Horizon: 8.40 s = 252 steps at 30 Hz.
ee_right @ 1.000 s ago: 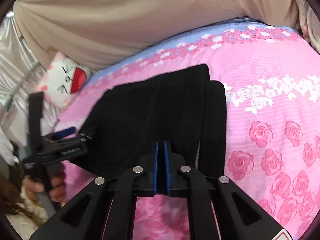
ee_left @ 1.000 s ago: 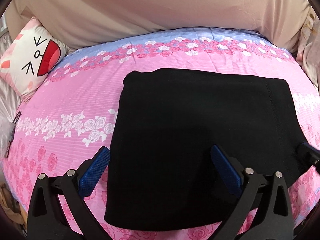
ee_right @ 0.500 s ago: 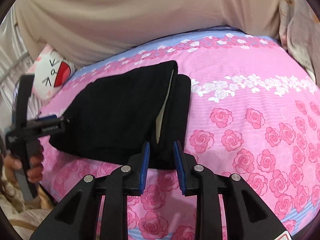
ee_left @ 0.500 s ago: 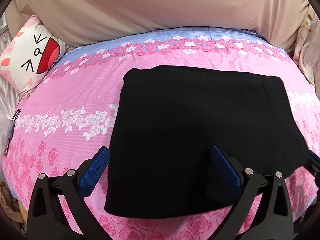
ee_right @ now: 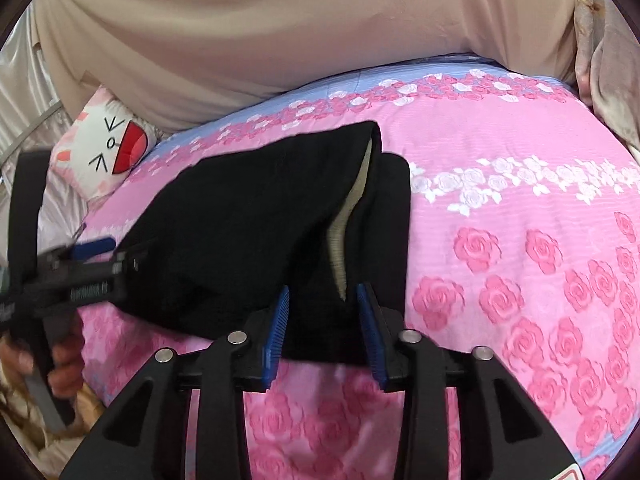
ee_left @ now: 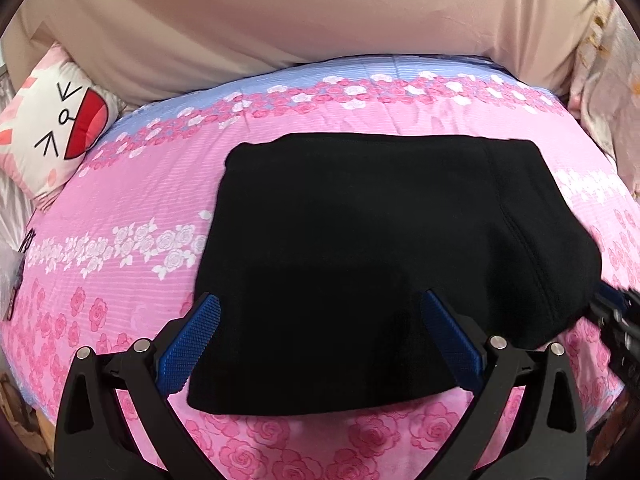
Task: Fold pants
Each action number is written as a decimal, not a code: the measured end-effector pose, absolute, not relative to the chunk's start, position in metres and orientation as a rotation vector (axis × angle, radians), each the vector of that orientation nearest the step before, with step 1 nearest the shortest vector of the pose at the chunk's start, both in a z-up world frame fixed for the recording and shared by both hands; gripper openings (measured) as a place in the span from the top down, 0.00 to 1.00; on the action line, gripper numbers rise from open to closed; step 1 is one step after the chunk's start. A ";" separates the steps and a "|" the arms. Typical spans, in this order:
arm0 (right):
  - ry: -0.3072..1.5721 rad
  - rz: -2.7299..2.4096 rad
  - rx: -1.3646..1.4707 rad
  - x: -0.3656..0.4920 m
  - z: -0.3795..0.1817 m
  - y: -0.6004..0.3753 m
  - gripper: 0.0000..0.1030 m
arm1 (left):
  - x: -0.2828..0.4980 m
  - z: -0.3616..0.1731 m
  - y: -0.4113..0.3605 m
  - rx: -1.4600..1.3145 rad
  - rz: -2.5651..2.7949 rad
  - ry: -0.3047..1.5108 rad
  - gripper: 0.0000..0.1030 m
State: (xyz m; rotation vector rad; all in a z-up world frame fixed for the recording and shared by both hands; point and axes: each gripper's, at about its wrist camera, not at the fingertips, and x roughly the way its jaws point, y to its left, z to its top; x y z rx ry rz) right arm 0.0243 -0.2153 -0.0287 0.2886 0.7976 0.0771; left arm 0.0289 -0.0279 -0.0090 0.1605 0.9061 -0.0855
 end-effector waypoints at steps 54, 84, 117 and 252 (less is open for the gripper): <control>0.939 0.421 0.274 0.128 -0.036 -0.212 0.96 | 0.052 0.025 -0.064 0.167 -0.196 0.797 0.04; 0.956 0.497 0.494 0.141 -0.045 -0.238 0.91 | 0.030 0.011 -0.089 0.230 -0.327 0.847 0.05; 0.845 0.234 0.279 0.111 0.016 -0.176 0.87 | 0.064 -0.012 0.014 0.174 -0.037 0.806 0.05; 0.841 0.011 0.246 0.046 -0.013 -0.207 0.70 | 0.036 -0.008 0.008 0.181 -0.034 0.922 0.05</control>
